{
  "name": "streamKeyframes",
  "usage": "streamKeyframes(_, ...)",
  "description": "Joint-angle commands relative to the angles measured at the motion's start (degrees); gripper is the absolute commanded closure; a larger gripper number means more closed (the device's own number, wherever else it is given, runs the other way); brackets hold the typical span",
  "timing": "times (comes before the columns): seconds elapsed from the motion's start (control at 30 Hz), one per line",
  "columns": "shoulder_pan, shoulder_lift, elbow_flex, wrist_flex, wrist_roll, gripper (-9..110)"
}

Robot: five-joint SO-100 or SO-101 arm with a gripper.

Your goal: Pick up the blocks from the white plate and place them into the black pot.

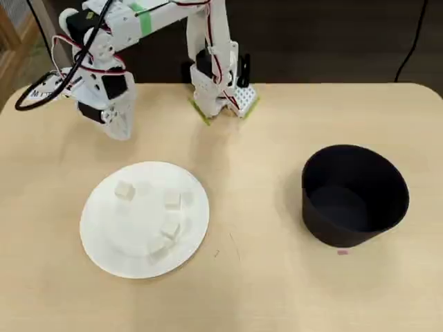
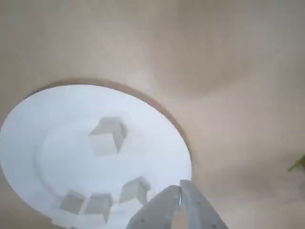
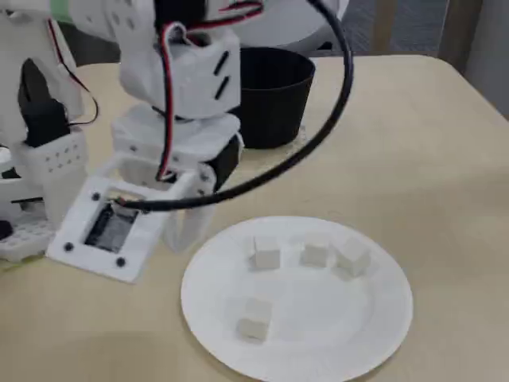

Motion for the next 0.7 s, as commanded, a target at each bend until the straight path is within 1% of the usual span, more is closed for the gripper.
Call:
streamKeyframes(0.0, -1.8, 0.3, 0.6, -2.9, -0.3, 104)
streamKeyframes(0.1, -3.6, 0.7, 1.8, -7.9, 1.8, 103)
streamKeyframes(0.23, -4.7, 0.7, 2.2, -11.6, 2.3, 86)
streamKeyframes(0.33, -5.6, -0.8, 2.3, -12.2, 3.0, 76)
streamKeyframes(0.43, -6.2, -4.0, 2.3, -11.8, 4.0, 72)
streamKeyframes(0.53, -5.8, -5.7, 2.6, -11.5, 4.3, 65)
streamKeyframes(0.67, -5.2, -7.2, 2.6, -12.0, 4.7, 63)
